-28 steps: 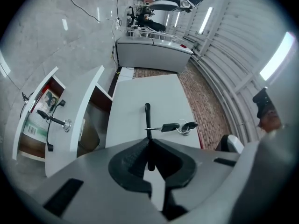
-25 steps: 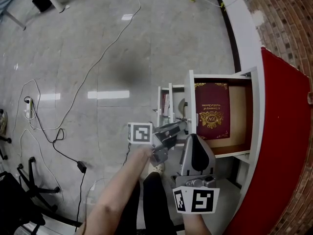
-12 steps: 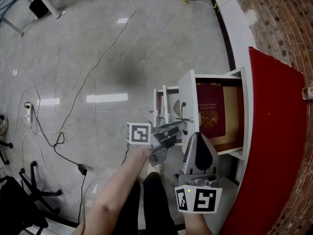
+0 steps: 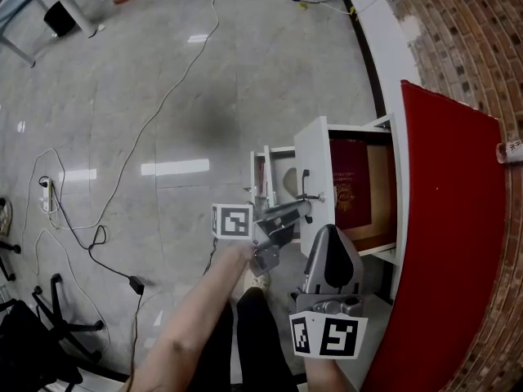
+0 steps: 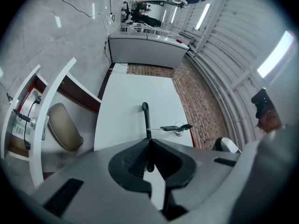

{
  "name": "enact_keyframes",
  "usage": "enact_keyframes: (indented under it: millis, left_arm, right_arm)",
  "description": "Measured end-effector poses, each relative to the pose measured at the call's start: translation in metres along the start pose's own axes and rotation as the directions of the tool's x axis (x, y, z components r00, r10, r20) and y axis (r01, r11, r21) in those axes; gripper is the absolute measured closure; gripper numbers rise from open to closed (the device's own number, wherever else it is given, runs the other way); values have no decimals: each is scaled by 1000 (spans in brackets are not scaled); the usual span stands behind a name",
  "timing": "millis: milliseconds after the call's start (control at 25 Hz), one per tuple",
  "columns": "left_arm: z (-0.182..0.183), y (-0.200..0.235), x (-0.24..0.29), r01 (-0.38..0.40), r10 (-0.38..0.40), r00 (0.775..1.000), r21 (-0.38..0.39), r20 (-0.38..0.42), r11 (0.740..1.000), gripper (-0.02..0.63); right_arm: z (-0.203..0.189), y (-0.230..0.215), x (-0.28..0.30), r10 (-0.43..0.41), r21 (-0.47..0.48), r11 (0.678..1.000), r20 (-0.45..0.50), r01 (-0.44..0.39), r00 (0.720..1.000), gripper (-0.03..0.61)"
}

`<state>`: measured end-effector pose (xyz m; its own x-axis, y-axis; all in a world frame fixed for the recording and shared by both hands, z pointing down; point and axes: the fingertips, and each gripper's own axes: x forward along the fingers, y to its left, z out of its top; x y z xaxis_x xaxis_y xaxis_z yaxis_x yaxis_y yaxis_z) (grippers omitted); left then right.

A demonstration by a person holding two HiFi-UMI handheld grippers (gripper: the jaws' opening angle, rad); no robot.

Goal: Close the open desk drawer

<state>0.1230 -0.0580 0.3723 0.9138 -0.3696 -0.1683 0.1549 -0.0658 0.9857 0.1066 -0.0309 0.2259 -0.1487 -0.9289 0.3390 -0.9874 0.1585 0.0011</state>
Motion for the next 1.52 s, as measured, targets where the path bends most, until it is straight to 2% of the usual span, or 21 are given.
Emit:
enact_keyframes:
  millis: [360, 680, 960, 1520]
  left_arm:
    - [-3, 5, 22, -5, 5, 1000, 17, -20, 1000, 589]
    - [-3, 5, 28, 21, -21, 1000, 0, 9, 1000, 589]
    - [-8, 9, 49, 19, -19, 999, 7, -27, 1000, 589]
    - [-21, 17, 94, 22, -22, 996, 5, -85, 1000, 589]
  right_arm:
    - [-7, 2, 2, 0, 15, 1000, -10, 0, 1000, 565]
    - [-20, 4, 5, -10, 48, 999, -31, 12, 999, 565]
    - [-31, 1, 5, -19, 71, 997, -54, 23, 998, 566]
    - [-46, -44, 14, -126, 90, 987, -52, 130, 991, 565]
